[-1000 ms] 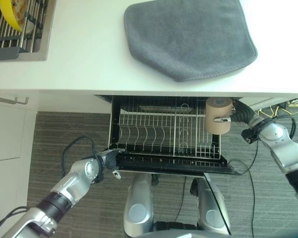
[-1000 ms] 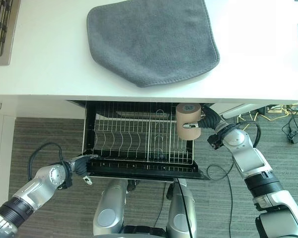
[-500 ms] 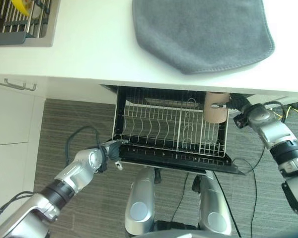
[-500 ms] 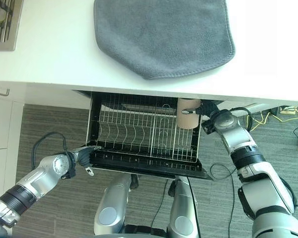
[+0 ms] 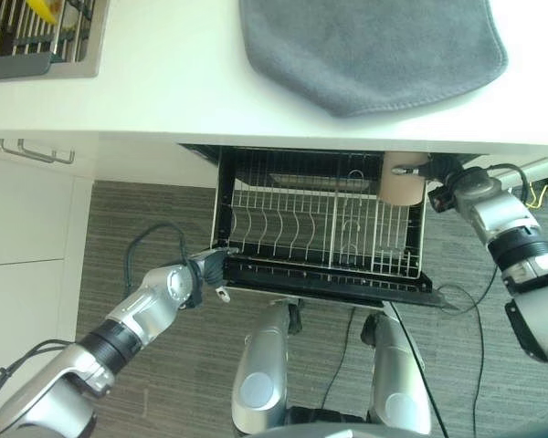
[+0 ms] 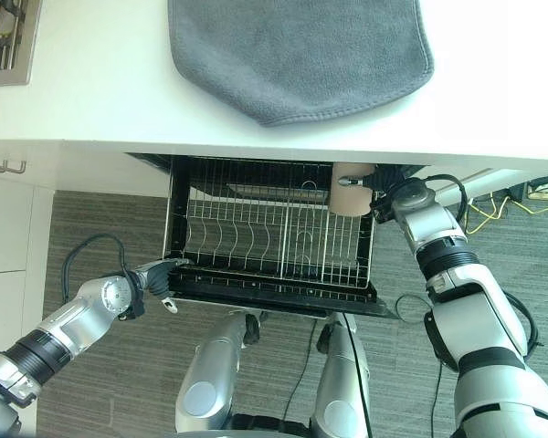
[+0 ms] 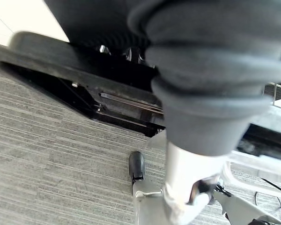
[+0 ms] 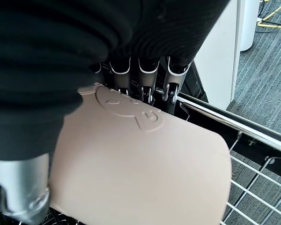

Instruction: Place the dishes in the dishwasher.

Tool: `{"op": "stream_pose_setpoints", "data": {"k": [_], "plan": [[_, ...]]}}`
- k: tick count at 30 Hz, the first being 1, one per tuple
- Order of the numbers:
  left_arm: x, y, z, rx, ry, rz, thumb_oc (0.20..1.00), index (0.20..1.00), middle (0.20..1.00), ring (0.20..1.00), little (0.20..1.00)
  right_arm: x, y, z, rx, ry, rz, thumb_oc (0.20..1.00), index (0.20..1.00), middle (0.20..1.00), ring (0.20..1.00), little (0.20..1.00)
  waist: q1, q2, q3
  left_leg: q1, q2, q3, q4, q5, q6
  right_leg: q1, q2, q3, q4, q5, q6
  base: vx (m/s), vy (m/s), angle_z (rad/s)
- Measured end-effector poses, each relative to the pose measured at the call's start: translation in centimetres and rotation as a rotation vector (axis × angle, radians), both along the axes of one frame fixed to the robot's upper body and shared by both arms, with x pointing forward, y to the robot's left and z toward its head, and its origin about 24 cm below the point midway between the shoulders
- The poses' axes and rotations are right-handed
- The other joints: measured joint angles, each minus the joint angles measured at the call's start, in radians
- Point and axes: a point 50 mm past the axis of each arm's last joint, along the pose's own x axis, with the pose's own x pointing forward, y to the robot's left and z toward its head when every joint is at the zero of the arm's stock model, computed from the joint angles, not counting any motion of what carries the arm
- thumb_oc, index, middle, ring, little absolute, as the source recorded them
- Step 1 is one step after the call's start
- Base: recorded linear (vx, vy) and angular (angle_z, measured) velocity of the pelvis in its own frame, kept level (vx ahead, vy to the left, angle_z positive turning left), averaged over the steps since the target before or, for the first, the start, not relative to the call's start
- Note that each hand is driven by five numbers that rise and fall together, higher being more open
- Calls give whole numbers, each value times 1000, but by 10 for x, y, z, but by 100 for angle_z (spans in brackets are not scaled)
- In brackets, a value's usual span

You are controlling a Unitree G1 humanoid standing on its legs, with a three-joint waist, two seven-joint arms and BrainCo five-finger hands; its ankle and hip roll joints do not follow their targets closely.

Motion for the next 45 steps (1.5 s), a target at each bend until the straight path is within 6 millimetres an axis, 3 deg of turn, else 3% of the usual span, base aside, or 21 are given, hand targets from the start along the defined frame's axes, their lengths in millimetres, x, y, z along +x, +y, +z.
{"op": "stream_pose_setpoints", "data": {"k": [7,14,17,24,34,39,45], "plan": [[4,-3,3,-13,-27,19,1000,1000,1000,1000,1000,4,-1,7,-5,-10,-15,200,200,200,200,200,-2,13,-10,-27,1,-2,14,2,-1,-32,-5,1,30,-12,-9,0,0,0],[5,-6,-2,-10,-8,26,1000,1000,1000,1000,1000,8,-1,0,-25,70,-32,206,206,206,206,206,0,15,-44,-47,1,-11,30,1,-1,-57,-11,0,65,-28,-10,0,-3,2],[5,-6,-2,-10,-10,25,1000,1000,1000,1000,1000,9,-1,2,-32,102,-32,1000,1000,1000,1000,1000,2,14,-45,-50,1,-14,29,1,-1,-64,-12,-2,77,-34,-10,0,0,0],[8,-9,3,-9,-10,15,1000,1000,1000,1000,1000,8,3,-13,6,204,-38,1000,1000,1000,1000,1000,11,14,-54,-68,1,-26,37,3,-1,-89,-17,-5,115,-47,-1,3,-5,4],[7,-9,7,-3,-7,18,1000,1000,1000,1000,1000,4,9,-10,4,170,-19,1000,1000,1000,1000,1000,3,11,-52,-84,0,-28,46,2,1,-108,-22,-3,133,-62,-9,4,7,0],[1,-5,10,-18,-38,40,1000,1000,1000,1000,1000,-6,18,-13,8,125,12,1000,1000,1000,1000,1000,-9,2,-48,-99,-1,-20,54,-2,5,-135,-24,12,151,-65,-5,31,42,-5],[-14,5,16,-42,-112,92,1000,1000,1000,1000,1000,-36,18,-21,82,21,15,1000,1000,1000,1000,1000,-40,-35,-25,-99,-3,5,74,-22,15,-145,-25,40,153,-73,8,20,39,-8]]}}
